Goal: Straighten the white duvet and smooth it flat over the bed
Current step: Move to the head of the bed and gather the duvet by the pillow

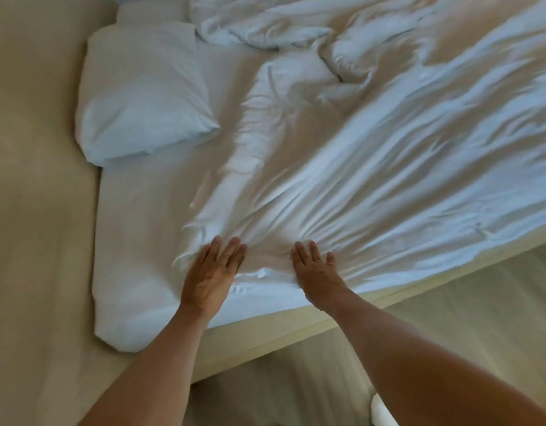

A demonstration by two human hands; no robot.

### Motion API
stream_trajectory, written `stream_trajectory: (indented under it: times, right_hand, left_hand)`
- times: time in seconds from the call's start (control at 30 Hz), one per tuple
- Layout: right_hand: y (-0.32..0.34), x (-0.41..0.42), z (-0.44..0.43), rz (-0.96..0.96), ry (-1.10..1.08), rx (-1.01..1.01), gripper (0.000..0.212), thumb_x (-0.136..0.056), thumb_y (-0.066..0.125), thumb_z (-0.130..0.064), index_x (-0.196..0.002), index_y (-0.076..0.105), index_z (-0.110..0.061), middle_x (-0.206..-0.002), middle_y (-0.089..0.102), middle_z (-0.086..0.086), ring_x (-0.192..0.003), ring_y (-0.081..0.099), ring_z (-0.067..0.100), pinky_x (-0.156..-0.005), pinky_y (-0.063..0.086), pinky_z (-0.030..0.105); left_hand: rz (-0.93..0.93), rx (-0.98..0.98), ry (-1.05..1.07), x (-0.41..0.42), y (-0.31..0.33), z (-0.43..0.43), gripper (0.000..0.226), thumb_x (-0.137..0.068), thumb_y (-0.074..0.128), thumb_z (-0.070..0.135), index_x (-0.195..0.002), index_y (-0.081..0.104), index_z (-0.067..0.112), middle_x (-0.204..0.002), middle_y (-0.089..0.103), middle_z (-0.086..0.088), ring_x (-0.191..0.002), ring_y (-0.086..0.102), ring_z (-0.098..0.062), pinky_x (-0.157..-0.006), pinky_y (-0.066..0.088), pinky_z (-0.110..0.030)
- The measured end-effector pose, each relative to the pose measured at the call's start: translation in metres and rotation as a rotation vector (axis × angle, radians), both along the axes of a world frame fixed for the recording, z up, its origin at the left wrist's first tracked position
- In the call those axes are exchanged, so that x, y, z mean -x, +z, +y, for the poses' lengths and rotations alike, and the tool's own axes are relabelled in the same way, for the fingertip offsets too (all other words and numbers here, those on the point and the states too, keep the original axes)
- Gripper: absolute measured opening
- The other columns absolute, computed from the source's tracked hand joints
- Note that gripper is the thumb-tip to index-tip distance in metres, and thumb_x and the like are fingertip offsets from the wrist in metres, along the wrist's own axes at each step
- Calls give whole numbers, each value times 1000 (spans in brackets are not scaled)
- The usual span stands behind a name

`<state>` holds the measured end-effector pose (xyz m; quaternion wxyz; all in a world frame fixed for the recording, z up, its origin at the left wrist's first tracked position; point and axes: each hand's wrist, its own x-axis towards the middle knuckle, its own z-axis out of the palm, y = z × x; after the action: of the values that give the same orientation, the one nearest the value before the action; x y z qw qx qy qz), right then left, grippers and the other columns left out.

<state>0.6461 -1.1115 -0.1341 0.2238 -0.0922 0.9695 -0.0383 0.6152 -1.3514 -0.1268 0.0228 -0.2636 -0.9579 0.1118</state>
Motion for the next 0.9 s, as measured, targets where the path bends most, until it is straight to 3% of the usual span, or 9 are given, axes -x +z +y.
stream_trajectory:
  times: [0.1, 0.2, 0.27, 0.37, 0.47, 0.63, 0.9]
  right_hand:
    - [-1, -4, -3, 58, -43, 10, 66, -101, 32, -7, -154, -7, -10, -162, -13, 6, -149, -10, 31, -116, 11, 61]
    - [4, -3, -3, 119, -43, 16, 80, -91, 41, 1, -154, -8, -11, -162, -13, 4, -149, -9, 28, -116, 13, 60]
    - [5, -4, -8, 156, -27, 13, 86, -89, 46, -1, -154, -10, -12, -162, -14, 5, -149, -11, 28, -115, 12, 62]
    - [1, -3, -21, 238, 8, 25, 96, -85, 55, -6, -154, -11, -14, -161, -16, 7, -148, -16, 29, -117, 6, 61]
    - [-4, 4, -39, 281, 61, 62, 97, -84, 54, 4, -154, -10, -14, -161, -16, 8, -147, -18, 31, -117, 4, 60]
    - [-4, -3, -53, 68, 137, 72, 76, -96, 33, 4, -154, -12, -17, -161, -21, 1, -145, -21, 35, -117, 1, 61]
    - [-1, -29, -69, -31, 175, 126, 80, -94, 34, 9, -153, -14, -16, -160, -24, -1, -144, -22, 36, -116, -1, 62]
  left_hand:
    - [17, -50, 34, -4, 11, -2, 72, -82, 31, -5, -150, 33, 16, -151, 40, -8, -136, 39, -38, -110, 33, -52]
    - [13, -80, 172, -6, 17, -11, 95, -71, 45, -7, -155, 10, 20, -160, 20, -5, -146, 21, -32, -116, 15, -54]
    - [-3, -83, 254, -10, 15, -25, 101, -71, 52, -8, -156, 5, 22, -162, 12, -3, -148, 12, -32, -115, 11, -56]
    - [-13, -93, 210, -11, 5, -36, 76, -84, 33, -4, -153, 24, 26, -160, 22, -2, -146, 18, -36, -113, 20, -58]
    - [3, -58, 129, -10, -8, -43, 66, -88, 15, 4, -142, 47, 21, -149, 43, -4, -140, 33, -38, -110, 31, -55]
    - [10, -56, 31, -28, -16, -60, 61, -86, 28, -4, -138, 52, 16, -146, 47, -5, -138, 37, -38, -112, 31, -51]
    - [9, -87, 51, -64, -11, -82, 76, -78, 43, -21, -143, 45, 17, -151, 39, -4, -142, 29, -35, -113, 31, -50]
